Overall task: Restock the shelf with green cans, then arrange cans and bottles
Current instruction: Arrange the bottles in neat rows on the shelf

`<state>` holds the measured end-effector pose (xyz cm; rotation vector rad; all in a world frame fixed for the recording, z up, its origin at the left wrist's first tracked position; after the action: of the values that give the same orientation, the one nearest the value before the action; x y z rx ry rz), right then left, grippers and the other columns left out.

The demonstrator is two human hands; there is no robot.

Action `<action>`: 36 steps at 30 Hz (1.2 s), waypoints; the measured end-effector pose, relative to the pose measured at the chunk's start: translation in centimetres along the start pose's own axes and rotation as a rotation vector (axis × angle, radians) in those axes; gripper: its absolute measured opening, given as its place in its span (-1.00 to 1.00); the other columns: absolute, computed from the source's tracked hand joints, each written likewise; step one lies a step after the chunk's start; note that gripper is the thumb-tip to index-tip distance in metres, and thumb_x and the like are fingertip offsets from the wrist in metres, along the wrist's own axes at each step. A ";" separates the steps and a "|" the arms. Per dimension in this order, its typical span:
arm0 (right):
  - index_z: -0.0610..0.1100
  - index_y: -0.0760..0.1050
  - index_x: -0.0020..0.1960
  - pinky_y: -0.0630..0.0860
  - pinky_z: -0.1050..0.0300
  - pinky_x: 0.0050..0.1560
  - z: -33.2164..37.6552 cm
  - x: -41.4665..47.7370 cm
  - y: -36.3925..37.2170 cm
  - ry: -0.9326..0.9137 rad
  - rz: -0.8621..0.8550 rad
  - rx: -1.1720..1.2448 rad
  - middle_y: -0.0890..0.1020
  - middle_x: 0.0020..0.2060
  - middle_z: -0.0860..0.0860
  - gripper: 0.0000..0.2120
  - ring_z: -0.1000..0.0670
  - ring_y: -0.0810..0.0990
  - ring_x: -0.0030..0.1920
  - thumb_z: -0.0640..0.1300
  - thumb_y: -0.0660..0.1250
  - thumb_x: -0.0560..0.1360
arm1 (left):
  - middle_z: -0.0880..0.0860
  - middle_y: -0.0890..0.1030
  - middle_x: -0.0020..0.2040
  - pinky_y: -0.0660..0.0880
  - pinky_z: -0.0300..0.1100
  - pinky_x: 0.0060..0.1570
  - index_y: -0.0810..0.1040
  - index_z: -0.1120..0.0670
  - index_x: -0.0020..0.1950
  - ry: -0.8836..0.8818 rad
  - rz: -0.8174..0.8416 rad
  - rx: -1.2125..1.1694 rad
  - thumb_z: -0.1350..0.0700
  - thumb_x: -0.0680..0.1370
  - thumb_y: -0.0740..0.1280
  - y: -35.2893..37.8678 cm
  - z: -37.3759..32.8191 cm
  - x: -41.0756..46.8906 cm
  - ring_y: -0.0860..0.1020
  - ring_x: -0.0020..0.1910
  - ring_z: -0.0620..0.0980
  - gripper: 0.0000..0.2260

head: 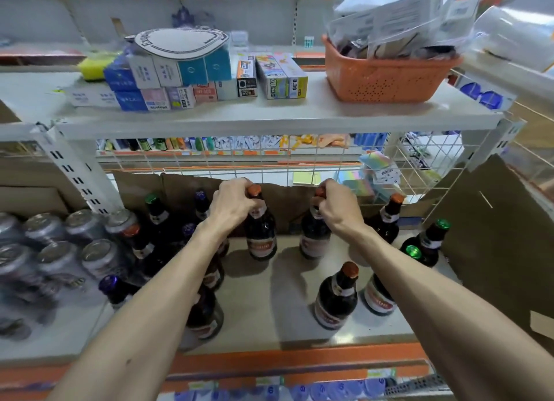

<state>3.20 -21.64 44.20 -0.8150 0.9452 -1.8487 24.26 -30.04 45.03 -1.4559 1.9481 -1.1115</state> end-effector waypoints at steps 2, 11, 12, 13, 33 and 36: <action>-0.21 0.47 0.02 0.45 0.06 -0.12 1.5 0.6 0.2 -0.025 0.000 0.028 0.59 -0.14 -0.07 -0.94 -0.10 0.53 -0.12 -0.25 0.29 0.54 | 0.01 0.62 -0.07 0.39 -0.14 -0.15 0.63 0.02 0.03 -0.019 -0.018 0.022 -0.03 0.40 0.51 -0.9 0.1 0.5 0.58 -0.03 0.09 -0.74; -0.17 0.48 -0.03 0.51 0.05 -0.09 4.9 2.0 3.6 -0.062 0.080 0.065 0.61 -0.15 -0.02 -0.93 -0.10 0.60 -0.08 -0.30 0.29 0.52 | 0.08 0.62 -0.04 0.46 -0.08 -0.10 0.60 0.06 0.03 -0.097 0.010 0.014 0.02 0.42 0.52 -1.5 2.4 1.5 0.59 0.00 0.17 -0.75; -0.18 0.49 -0.01 0.52 0.03 -0.07 4.9 2.1 3.9 -0.063 0.086 0.063 0.63 -0.12 -0.04 -0.91 -0.10 0.60 -0.05 -0.31 0.29 0.51 | 0.08 0.62 0.00 0.47 -0.08 -0.07 0.61 0.07 0.08 -0.105 0.012 0.001 0.03 0.43 0.52 -1.3 2.8 1.5 0.58 0.03 0.17 -0.72; -0.19 0.50 0.02 0.52 0.03 -0.07 4.9 2.2 4.1 -0.064 0.094 0.053 0.63 -0.11 -0.06 -0.89 -0.12 0.60 -0.04 -0.32 0.29 0.51 | 0.08 0.62 0.04 0.48 -0.07 -0.03 0.61 0.06 0.12 -0.110 0.015 -0.013 0.04 0.43 0.52 -1.1 3.1 1.5 0.57 0.05 0.17 -0.70; -0.19 0.44 0.09 0.56 -0.11 -0.12 3.2 3.6 6.1 -0.069 0.099 -0.031 0.62 -0.05 -0.12 -0.87 -0.18 0.59 -0.06 -0.26 0.26 0.55 | 0.06 0.62 -0.01 0.42 -0.13 -0.10 0.60 0.07 0.08 -0.102 0.100 -0.011 0.04 0.42 0.52 2.2 4.6 3.8 0.56 0.00 0.10 -0.72; -0.18 0.45 0.07 0.56 -0.09 -0.14 3.0 3.8 6.1 -0.052 0.100 -0.035 0.61 -0.06 -0.13 -0.88 -0.20 0.60 -0.06 -0.26 0.28 0.54 | 0.06 0.62 0.02 0.43 -0.13 -0.07 0.60 0.07 0.12 -0.102 0.111 -0.002 0.04 0.44 0.51 2.4 4.5 3.8 0.56 0.03 0.10 -0.70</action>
<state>6.64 -27.88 41.04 -0.8183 0.9707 -1.7217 25.00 -34.83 40.93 -1.3600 1.9347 -0.9678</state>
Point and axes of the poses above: each hand's wrist, its own x-axis towards the middle knuckle, its own y-axis out of the palm, z = x × y, the point moved 6 cm from there along x, towards the middle knuckle
